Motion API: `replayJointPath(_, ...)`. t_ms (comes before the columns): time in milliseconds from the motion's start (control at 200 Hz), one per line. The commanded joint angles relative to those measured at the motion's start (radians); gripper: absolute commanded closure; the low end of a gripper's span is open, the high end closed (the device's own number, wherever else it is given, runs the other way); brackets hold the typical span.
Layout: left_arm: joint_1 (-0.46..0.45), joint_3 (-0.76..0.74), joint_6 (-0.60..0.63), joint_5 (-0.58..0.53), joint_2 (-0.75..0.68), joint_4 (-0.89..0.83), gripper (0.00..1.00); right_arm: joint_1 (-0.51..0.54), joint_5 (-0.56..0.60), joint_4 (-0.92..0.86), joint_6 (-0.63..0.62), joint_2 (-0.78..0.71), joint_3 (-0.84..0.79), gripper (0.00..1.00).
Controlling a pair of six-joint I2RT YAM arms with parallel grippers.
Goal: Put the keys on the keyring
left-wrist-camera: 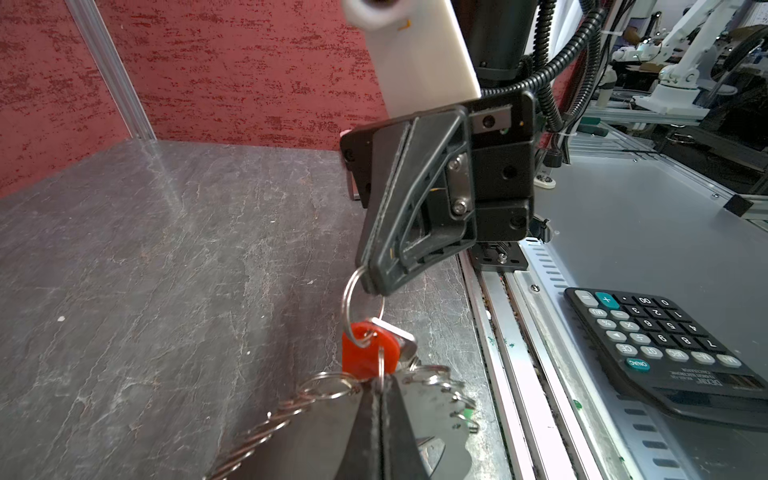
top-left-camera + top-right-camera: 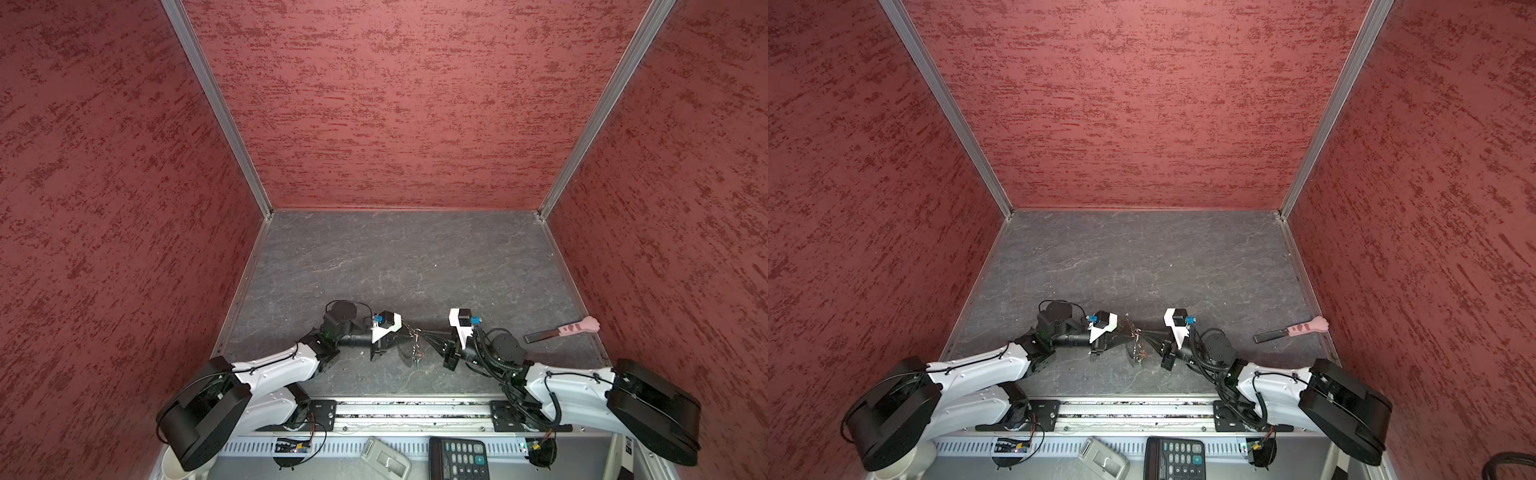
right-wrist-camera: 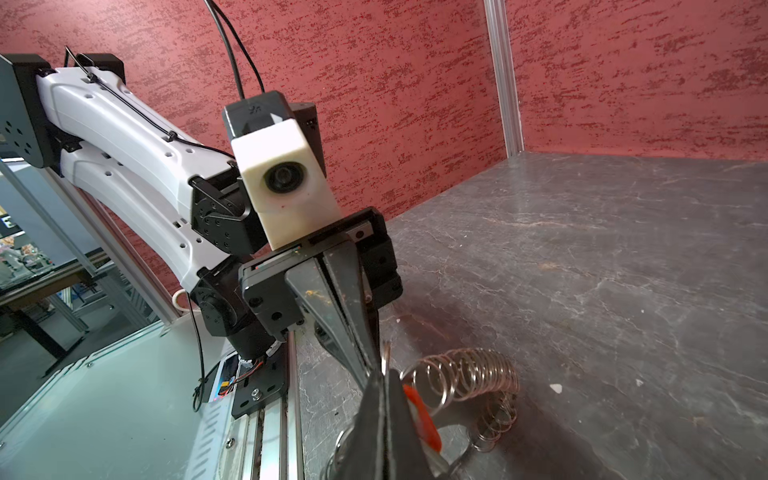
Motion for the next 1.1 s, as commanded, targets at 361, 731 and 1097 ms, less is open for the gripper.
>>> replayJointPath(361, 0.006, -0.012, 0.012, 0.015, -0.009, 0.050, 1.00, 0.011, -0.057, 0.054, 0.011, 0.021, 0.031, 1.00)
replayJointPath(731, 0.043, 0.006, 0.077, 0.215, -0.021, -0.037, 1.00, 0.011, -0.079, -0.129, -0.194, -0.118, 0.009, 1.00)
replayJointPath(1097, 0.061, 0.012, 0.055, 0.277, -0.003, -0.017, 1.00, 0.011, -0.241, -0.051, -0.272, -0.074, -0.012, 1.00)
